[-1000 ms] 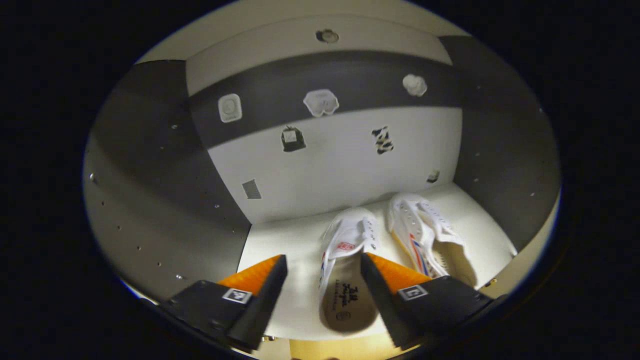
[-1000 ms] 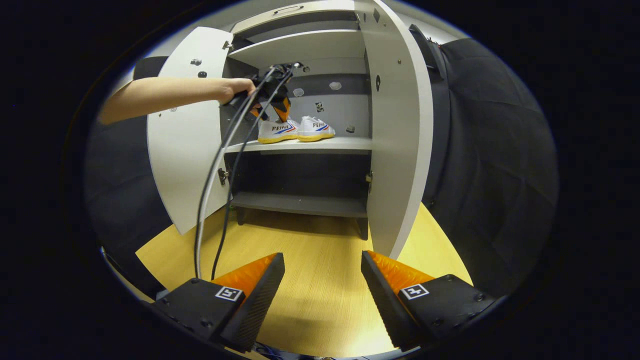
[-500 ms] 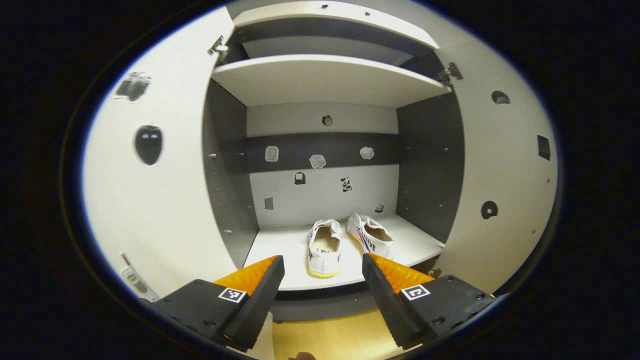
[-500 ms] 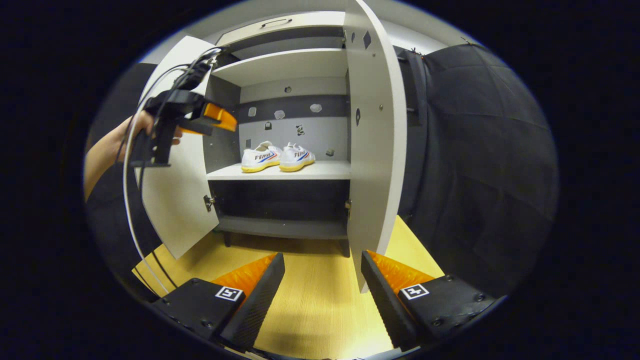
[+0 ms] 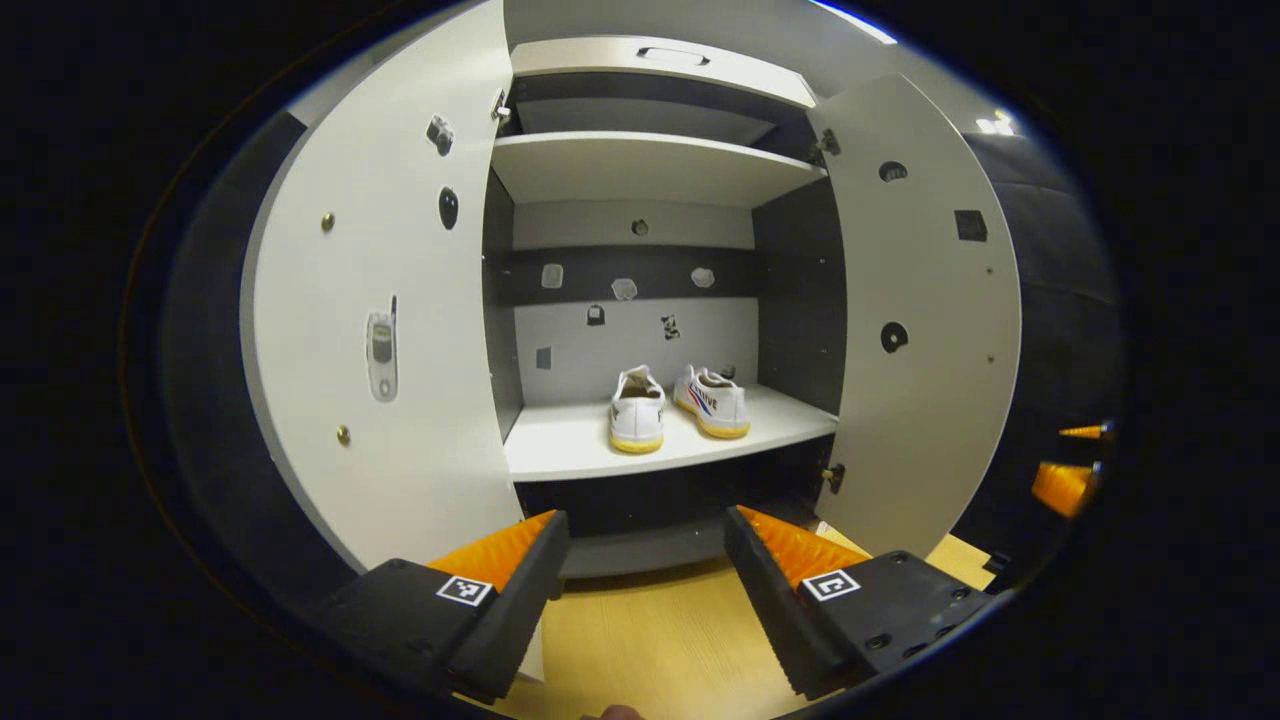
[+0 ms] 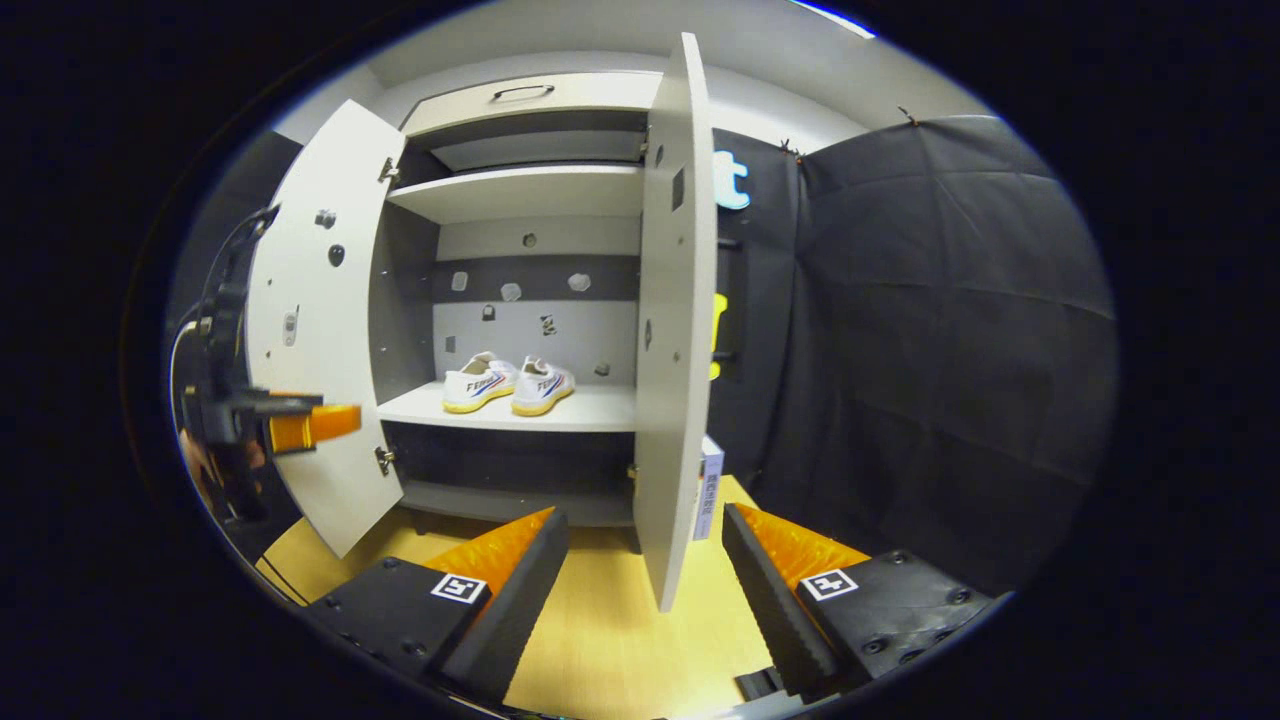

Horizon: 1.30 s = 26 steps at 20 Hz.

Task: Grab one shoe with the right hand and put it into the shoe cabinet, grab the other shoe with the left hand and put it into the shoe cabinet; then close the right door with the right hand and the left door with the left hand.

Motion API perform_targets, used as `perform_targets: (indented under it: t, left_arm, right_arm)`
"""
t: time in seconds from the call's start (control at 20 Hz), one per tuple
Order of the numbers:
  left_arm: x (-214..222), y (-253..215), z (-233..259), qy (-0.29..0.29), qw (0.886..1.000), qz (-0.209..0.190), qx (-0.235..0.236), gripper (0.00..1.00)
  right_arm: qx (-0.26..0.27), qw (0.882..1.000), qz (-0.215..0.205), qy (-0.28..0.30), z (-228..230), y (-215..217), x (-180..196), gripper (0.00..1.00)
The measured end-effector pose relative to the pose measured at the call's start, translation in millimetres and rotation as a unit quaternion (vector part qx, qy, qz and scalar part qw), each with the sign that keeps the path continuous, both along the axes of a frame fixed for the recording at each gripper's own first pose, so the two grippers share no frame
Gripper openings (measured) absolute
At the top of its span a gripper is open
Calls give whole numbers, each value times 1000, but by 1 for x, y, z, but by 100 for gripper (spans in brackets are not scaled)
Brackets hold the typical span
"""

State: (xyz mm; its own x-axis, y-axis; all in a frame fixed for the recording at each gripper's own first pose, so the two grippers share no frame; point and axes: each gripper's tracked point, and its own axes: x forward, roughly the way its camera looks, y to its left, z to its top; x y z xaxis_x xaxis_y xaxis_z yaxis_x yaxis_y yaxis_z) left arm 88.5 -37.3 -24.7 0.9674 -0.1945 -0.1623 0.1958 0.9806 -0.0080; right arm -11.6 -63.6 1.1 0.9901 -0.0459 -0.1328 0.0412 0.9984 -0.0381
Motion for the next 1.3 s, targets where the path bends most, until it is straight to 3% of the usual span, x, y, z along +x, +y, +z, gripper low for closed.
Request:
perform_targets:
  t: [0.2, 0.3, 0.55, 0.7, 0.85, 1.0, 1.15, 1.3]
  left_arm:
    - [-11, -2, -10, 9, 999, -30, -16, 97]
    - [-17, 4, -7, 1, 1000, -21, -16, 97]
    - [-34, 10, 8, -22, 999, 6, -32, 98]
    - [-37, 3, 13, -25, 999, 17, -39, 98]
    - [-39, -4, 23, -28, 998, 47, -36, 98]
    - [-49, -15, 21, -29, 996, 80, -29, 98]
    - [-61, -23, 9, -12, 993, 110, -42, 98]
    - [-73, -24, -5, 12, 989, 127, -77, 98]
  right_arm:
    - [27, 998, -51, -25, 46, -35, 2, 98]
    - [36, 997, -63, -4, 52, -49, 7, 98]
    - [65, 994, -80, -30, 84, -100, 49, 98]
    - [97, 992, -67, -40, 94, -124, 89, 98]
    - [91, 994, -45, -32, 90, -144, 134, 98]
    - [105, 994, -5, -18, 85, -133, 165, 98]
    - [99, 994, 36, -7, 79, -112, 179, 98]
    - [82, 996, 38, -11, 81, -113, 184, 97]
